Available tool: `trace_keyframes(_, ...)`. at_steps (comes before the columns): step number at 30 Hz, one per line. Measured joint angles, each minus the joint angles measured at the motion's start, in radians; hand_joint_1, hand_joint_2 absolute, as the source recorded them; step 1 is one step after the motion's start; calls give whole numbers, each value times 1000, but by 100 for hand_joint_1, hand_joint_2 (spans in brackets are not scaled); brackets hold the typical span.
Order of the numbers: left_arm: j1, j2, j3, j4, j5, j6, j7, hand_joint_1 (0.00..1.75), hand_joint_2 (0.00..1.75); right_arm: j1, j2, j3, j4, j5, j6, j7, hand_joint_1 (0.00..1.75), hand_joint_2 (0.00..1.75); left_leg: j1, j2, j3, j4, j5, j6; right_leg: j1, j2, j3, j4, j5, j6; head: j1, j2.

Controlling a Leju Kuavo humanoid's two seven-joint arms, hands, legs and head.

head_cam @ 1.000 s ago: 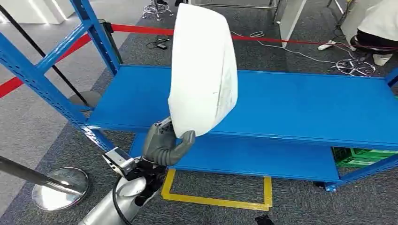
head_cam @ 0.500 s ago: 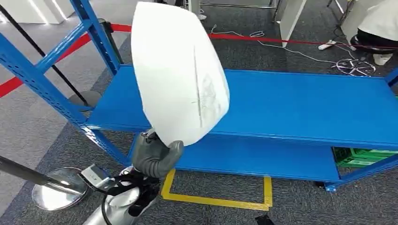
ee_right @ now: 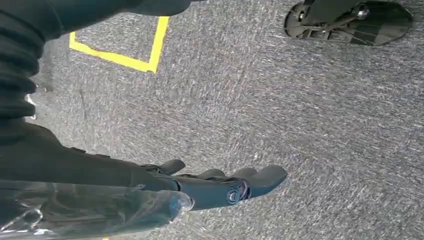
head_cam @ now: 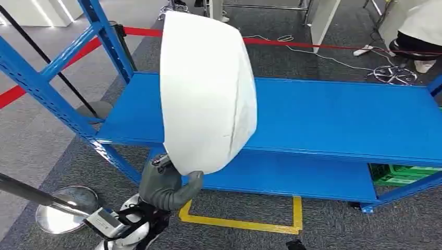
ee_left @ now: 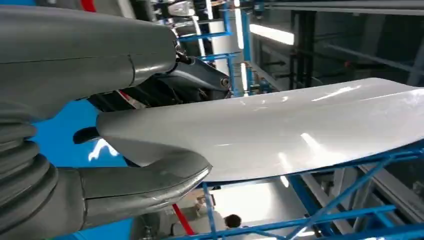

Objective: Take the parts from the cabinet and place them on the table.

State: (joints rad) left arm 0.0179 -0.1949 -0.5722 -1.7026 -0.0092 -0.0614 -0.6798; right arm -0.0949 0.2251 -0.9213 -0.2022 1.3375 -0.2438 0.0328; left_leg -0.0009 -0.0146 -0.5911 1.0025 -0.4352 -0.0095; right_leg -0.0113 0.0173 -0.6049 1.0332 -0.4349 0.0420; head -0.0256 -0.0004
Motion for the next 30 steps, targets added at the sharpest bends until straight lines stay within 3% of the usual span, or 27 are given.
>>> trace_keyframes(10,4,3,-5,-25,-7,11,0,175,175,0,-1,0,0,0,0,0,0,175,0,0,0,0,0,0,0,0,0,0,0,0,0,0)
trace_keyframes(15,5,8,-14,-60,-50,122,0,175,175,0,-1,-2,0,-1,14,-13,0,175,0,0,0,0,0,0,0,0,0,0,0,0,0,0)
trace_keyframes(24,3,30,-46,-85,-69,224,0,175,175,0,-2,-9,0,0,41,-111,0,175,0,0,0,0,0,0,0,0,0,0,0,0,0,0)
trace_keyframes(30,3,43,-52,-99,-68,252,0,175,175,1,-2,-8,0,-5,106,-244,0,175,0,0,0,0,0,0,0,0,0,0,0,0,0,0)
